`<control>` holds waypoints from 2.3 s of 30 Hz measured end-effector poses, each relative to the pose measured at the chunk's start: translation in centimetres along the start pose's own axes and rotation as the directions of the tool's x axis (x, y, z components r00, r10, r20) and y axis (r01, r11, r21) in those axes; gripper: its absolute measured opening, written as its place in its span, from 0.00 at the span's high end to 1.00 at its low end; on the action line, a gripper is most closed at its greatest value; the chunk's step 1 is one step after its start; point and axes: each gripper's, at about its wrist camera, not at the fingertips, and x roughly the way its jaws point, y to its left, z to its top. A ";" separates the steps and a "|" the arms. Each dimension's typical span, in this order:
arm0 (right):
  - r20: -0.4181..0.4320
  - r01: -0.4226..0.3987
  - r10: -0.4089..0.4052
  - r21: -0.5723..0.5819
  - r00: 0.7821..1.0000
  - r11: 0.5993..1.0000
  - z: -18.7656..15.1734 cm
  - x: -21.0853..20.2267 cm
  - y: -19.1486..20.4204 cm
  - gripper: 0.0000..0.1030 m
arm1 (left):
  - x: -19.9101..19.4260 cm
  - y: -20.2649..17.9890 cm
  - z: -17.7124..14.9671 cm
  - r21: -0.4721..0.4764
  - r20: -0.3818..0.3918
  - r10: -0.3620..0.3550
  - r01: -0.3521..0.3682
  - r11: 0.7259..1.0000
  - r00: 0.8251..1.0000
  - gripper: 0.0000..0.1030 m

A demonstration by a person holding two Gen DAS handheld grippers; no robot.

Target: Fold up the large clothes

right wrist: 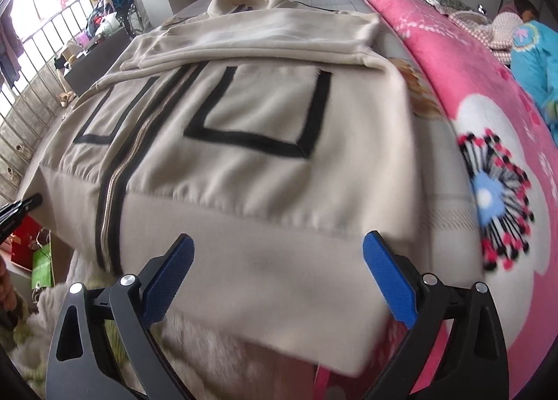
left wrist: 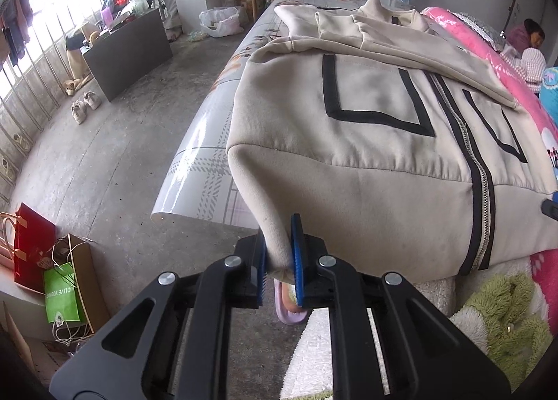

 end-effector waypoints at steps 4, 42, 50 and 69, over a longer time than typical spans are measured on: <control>-0.024 0.022 -0.021 0.024 0.999 0.999 -2.2 -2.2 -1.3 0.13 | 0.1 0.1 0.1 0.002 -0.008 -0.003 0.003 1.000 1.000 0.89; 0.233 -0.178 0.133 0.185 0.963 0.967 8.2 -3.8 -6.0 0.93 | 0.3 2.1 13.1 -0.165 0.150 -0.298 0.321 0.933 0.943 0.93; 0.244 -0.245 0.175 0.293 0.954 0.924 12.7 3.0 -9.5 0.84 | 7.6 3.1 17.1 -0.246 0.083 -0.286 0.298 0.922 0.955 0.84; 0.160 -0.069 0.027 0.263 0.987 0.962 6.6 1.9 -11.0 0.37 | 5.6 5.9 11.5 -0.258 0.102 -0.092 0.116 0.959 0.991 0.52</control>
